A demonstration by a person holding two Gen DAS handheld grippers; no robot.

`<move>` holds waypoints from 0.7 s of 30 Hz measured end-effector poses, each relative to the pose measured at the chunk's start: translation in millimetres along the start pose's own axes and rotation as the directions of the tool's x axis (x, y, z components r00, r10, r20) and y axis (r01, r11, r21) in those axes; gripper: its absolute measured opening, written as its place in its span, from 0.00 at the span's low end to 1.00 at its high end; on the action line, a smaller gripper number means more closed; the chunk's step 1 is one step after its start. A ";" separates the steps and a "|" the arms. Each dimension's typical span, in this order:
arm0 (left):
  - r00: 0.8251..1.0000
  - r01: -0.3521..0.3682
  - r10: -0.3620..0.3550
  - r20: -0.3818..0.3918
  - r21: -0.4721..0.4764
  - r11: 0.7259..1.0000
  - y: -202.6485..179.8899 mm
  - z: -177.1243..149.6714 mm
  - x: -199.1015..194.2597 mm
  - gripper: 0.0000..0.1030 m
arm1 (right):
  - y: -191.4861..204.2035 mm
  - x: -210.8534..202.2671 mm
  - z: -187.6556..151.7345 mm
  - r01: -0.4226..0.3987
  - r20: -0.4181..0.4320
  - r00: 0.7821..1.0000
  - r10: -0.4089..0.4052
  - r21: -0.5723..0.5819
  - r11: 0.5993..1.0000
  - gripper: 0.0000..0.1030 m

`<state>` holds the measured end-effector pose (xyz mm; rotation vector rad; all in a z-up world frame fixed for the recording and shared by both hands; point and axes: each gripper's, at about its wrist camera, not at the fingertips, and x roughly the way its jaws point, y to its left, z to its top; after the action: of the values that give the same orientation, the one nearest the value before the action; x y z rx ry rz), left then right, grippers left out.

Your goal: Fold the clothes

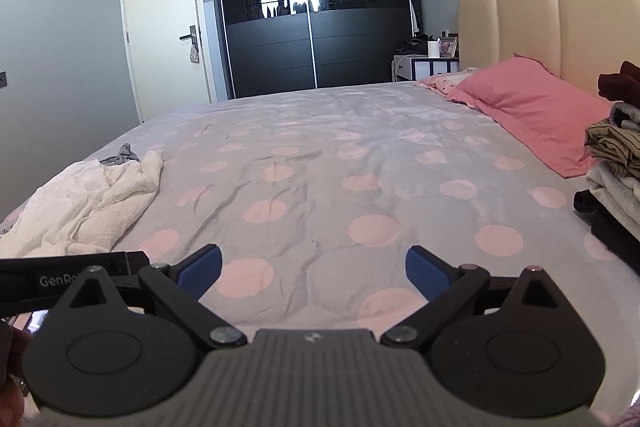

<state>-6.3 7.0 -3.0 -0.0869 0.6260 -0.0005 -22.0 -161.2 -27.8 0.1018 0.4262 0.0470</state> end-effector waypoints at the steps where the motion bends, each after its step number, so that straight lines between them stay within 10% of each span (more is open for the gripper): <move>1: 1.000 -0.005 0.005 0.000 0.004 1.000 -0.3 0.2 0.2 0.66 | 0.0 -0.1 0.0 0.000 0.001 1.000 0.000 -0.002 1.000 0.97; 21: 0.999 0.021 -0.021 -0.035 0.008 1.000 2.9 -3.6 2.8 0.62 | 4.7 -4.6 -1.2 0.013 0.003 1.000 -0.013 -0.053 0.999 0.97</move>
<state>-6.2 9.4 -7.8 -0.0851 0.6599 -0.0248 -26.8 -156.8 -26.5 0.0469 0.4224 0.0450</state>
